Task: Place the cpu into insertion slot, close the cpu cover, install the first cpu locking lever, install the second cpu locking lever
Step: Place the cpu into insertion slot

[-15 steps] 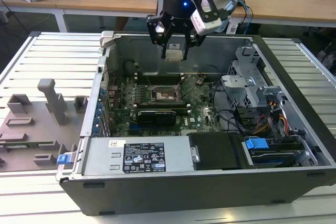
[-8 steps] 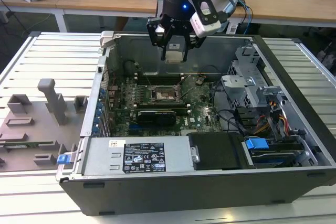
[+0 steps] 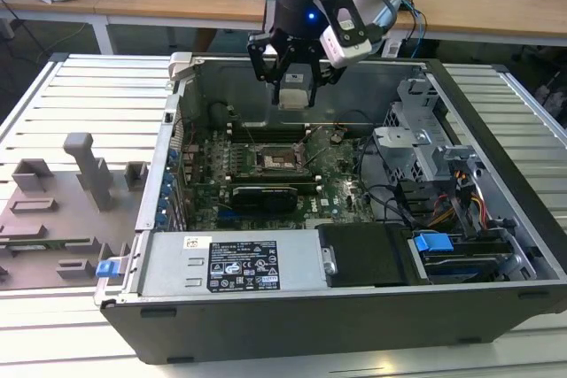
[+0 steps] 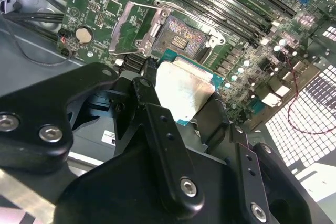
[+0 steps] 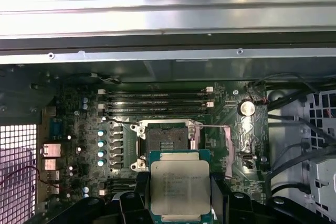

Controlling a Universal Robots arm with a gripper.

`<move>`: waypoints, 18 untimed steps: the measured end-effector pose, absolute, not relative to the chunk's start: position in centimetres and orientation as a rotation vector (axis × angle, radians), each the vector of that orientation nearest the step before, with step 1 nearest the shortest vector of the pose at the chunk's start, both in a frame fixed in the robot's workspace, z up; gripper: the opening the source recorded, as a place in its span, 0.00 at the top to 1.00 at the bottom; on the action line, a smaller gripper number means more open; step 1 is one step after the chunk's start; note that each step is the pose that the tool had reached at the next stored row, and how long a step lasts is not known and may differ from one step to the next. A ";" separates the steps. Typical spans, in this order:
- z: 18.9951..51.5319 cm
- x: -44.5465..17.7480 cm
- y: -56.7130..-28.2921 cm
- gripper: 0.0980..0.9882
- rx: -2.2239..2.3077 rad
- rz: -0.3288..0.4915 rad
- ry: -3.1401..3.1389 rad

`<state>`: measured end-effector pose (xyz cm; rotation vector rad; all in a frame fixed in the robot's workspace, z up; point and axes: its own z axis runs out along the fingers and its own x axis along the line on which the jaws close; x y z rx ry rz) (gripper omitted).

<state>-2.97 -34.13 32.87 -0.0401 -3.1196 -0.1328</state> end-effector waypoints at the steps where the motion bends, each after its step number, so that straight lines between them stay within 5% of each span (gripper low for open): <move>1: 32.8 -3.0 -34.1 0.50 -0.040 -0.133 -3.120; 18: 31.5 -3.0 -34.2 0.50 -0.040 -0.133 -3.120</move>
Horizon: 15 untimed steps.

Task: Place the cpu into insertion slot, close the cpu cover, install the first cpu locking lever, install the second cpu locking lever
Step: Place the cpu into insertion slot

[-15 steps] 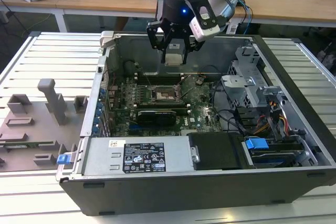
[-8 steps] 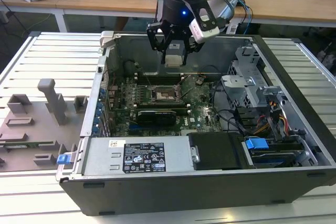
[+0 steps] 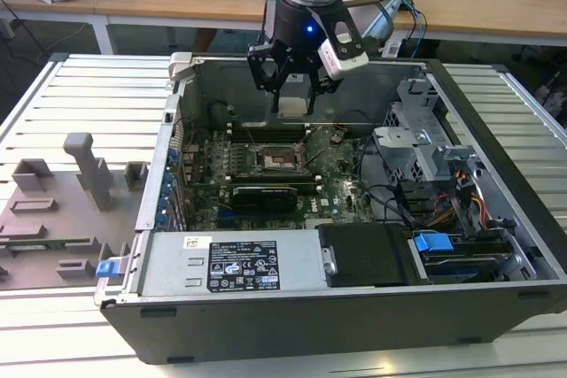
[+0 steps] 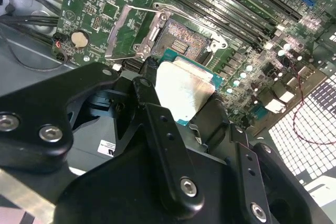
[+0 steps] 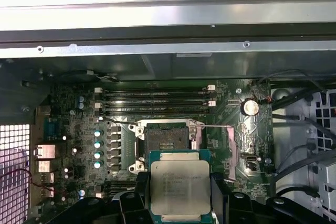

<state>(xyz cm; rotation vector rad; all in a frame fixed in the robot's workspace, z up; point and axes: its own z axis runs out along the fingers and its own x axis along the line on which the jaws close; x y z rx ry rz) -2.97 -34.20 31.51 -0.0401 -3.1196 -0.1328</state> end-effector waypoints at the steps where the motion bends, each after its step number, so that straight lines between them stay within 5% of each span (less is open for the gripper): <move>1: 31.4 -3.0 -34.2 0.50 -0.040 -0.133 -3.120; 15: 30.0 -3.7 -34.2 0.50 -0.040 -0.116 -3.120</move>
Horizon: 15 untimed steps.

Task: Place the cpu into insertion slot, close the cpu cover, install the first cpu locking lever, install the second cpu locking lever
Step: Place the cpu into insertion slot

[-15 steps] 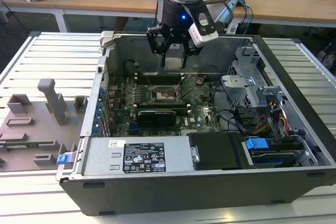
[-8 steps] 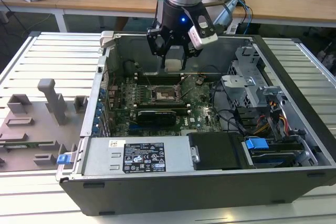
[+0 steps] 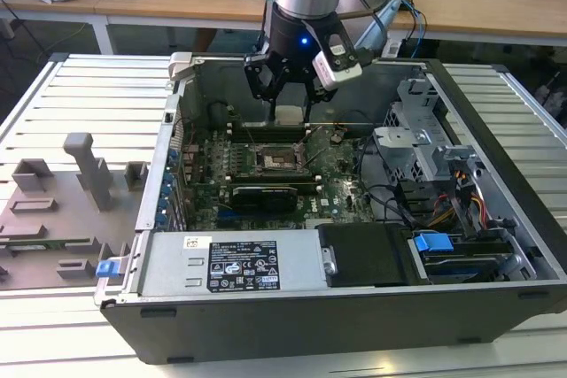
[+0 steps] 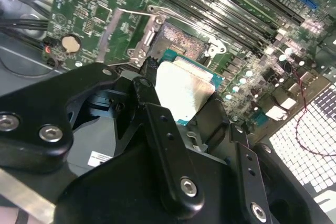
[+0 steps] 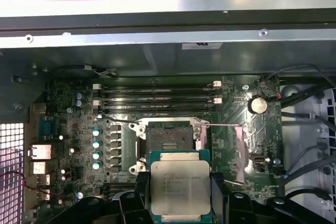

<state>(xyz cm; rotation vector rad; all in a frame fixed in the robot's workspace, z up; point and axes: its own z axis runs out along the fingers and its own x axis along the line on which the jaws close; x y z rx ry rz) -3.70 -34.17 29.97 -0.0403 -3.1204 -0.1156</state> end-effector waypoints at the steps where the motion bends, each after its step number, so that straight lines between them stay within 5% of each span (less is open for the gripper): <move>1: 29.9 -3.9 -34.2 0.50 -0.040 -0.115 -3.121; 15: 28.3 -4.2 -34.1 0.50 -0.040 -0.110 -3.121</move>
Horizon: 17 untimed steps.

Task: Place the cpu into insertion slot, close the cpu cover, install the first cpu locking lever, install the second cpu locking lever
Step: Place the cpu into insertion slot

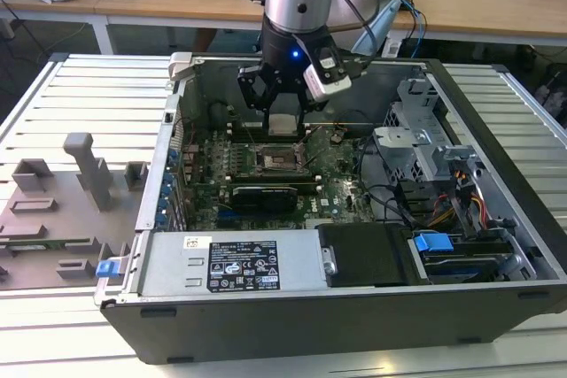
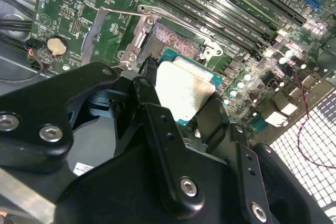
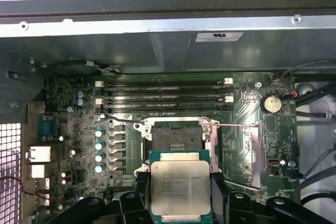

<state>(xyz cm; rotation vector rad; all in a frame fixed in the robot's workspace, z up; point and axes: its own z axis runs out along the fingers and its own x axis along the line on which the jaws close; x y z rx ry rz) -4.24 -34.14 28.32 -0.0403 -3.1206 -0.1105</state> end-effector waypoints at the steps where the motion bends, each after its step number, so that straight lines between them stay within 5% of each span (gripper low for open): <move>1: 28.2 -4.2 -34.1 0.50 -0.040 -0.110 -3.121; 17: 26.4 -4.2 -34.1 0.50 -0.040 -0.106 -3.121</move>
